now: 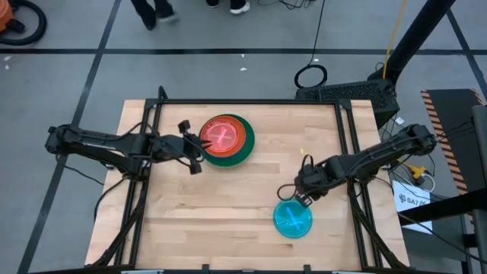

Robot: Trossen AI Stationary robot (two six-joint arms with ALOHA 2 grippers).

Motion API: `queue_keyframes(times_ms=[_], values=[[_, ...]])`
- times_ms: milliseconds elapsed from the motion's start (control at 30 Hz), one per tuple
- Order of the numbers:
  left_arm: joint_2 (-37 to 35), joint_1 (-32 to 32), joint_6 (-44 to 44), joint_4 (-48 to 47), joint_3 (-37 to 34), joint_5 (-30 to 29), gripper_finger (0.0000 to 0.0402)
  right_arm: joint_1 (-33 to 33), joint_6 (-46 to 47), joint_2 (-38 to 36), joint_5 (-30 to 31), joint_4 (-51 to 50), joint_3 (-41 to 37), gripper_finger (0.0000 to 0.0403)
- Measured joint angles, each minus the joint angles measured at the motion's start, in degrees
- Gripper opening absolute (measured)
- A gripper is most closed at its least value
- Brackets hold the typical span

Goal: Stack plastic plates
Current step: Stack the blue plate on top of the pink plate

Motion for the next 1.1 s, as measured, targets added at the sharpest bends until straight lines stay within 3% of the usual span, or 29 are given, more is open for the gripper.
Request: queue_keyframes(times_ms=[233,400,700,867,1100], values=[[-0.27,-0.52,-3.5,-7.17,-0.02,-0.06,0.0053,2.52,7.33,0.57,1.85,2.03,0.04,0.0081],[-0.27,-0.52,-4.92,-9.25,-0.02,-0.05,0.0053,3.19,5.65,4.21,1.88,3.38,0.04,0.0114],[-0.24,-0.5,-4.87,-9.49,0.0,-0.05,0.0053,3.16,-11.87,14.25,1.5,7.35,0.04,0.0109],[-0.24,-0.5,-4.87,-9.49,-0.01,-0.05,0.0053,3.16,-21.76,16.25,1.17,8.26,0.04,0.0095],[-0.22,-0.5,-4.85,-9.47,0.0,-0.05,0.0053,2.77,-25.27,16.31,5.5,8.43,0.04,0.0084]])
